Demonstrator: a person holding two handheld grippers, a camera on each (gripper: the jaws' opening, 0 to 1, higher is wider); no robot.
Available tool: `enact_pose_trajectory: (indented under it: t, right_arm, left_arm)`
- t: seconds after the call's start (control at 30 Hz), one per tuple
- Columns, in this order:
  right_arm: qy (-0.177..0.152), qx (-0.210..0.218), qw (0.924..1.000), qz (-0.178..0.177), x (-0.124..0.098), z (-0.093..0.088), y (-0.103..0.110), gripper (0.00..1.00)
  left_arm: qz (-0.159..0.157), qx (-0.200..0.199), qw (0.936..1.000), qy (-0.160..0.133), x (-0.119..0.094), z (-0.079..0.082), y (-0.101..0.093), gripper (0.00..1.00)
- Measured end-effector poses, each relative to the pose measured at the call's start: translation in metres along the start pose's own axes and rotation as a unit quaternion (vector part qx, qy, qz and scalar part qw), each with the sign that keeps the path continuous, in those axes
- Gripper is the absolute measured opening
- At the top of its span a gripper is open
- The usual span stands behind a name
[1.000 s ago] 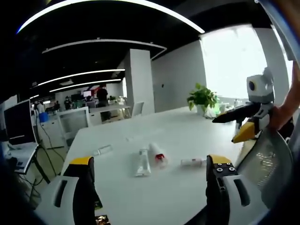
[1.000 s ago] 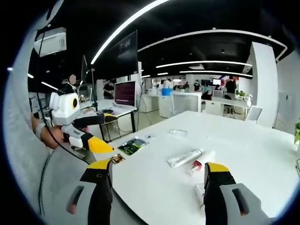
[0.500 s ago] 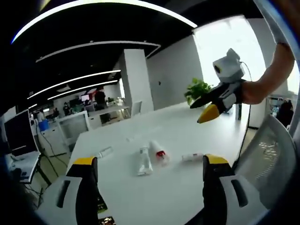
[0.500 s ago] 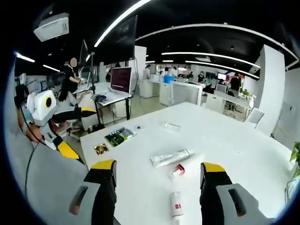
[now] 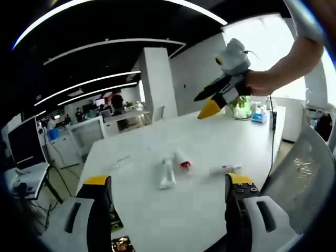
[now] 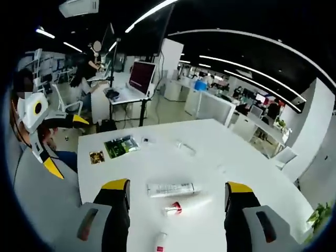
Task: Arrange the skincare products in the storage area until every visible bottle or jar stands upright without overlapping.
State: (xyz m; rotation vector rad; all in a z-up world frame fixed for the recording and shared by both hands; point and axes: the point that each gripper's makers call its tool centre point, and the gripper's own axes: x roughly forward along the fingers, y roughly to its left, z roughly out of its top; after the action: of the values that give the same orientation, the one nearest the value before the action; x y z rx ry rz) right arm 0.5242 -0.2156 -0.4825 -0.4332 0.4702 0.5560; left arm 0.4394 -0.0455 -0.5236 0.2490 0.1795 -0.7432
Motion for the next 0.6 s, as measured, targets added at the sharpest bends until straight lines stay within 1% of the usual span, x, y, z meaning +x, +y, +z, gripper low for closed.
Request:
enact_pose_trajectory:
  t: [0.1, 0.17, 0.2, 0.27, 0.3, 0.37, 0.43, 0.47, 0.5, 0.6]
  right_arm:
    - [0.034, -0.031, 0.9988, 0.014, 0.012, -0.006, -0.001, 0.74]
    - [0.057, -0.066, 0.996, 0.019, 0.023, -0.01, -0.004, 0.72]
    - [0.077, -0.085, 0.9932, 0.023, 0.028, -0.014, -0.005, 0.71]
    - [0.094, -0.102, 0.9896, 0.038, 0.039, -0.016, -0.004, 0.71]
    - [0.095, -0.106, 0.989, 0.041, 0.044, -0.015, -0.005, 0.72]
    - [0.105, -0.127, 0.985, 0.052, 0.055, -0.013, -0.004, 0.72]
    - [0.114, -0.151, 0.9805, 0.052, 0.067, -0.011, -0.005, 0.73]
    - [0.115, -0.154, 0.9796, 0.058, 0.072, -0.01, -0.002, 0.73]
    - [0.116, -0.167, 0.9767, 0.069, 0.079, -0.01, 0.002, 0.73]
    - [0.131, -0.2, 0.9676, 0.08, 0.092, -0.013, 0.006, 0.73]
  left_arm:
    - [0.007, 0.007, 1.0, 0.001, 0.0, 0.0, 0.003, 0.84]
    - [0.012, 0.008, 0.9999, 0.001, -0.001, -0.001, 0.005, 0.83]
    - [0.015, 0.009, 0.9999, 0.0, -0.001, 0.0, 0.006, 0.83]
    - [0.018, 0.017, 0.9997, -0.002, -0.001, 0.001, 0.007, 0.82]
    - [0.02, 0.023, 0.9995, -0.001, -0.002, 0.001, 0.007, 0.82]
    - [0.022, 0.03, 0.9993, 0.001, -0.001, 0.0, 0.008, 0.81]
    - [0.019, 0.034, 0.9992, 0.01, 0.0, -0.004, 0.006, 0.79]
    - [0.018, 0.037, 0.9991, 0.013, 0.001, -0.004, 0.006, 0.79]
    - [0.019, 0.044, 0.9988, 0.013, 0.0, -0.005, 0.005, 0.79]
    - [0.021, 0.045, 0.9987, 0.005, -0.001, -0.001, 0.006, 0.77]
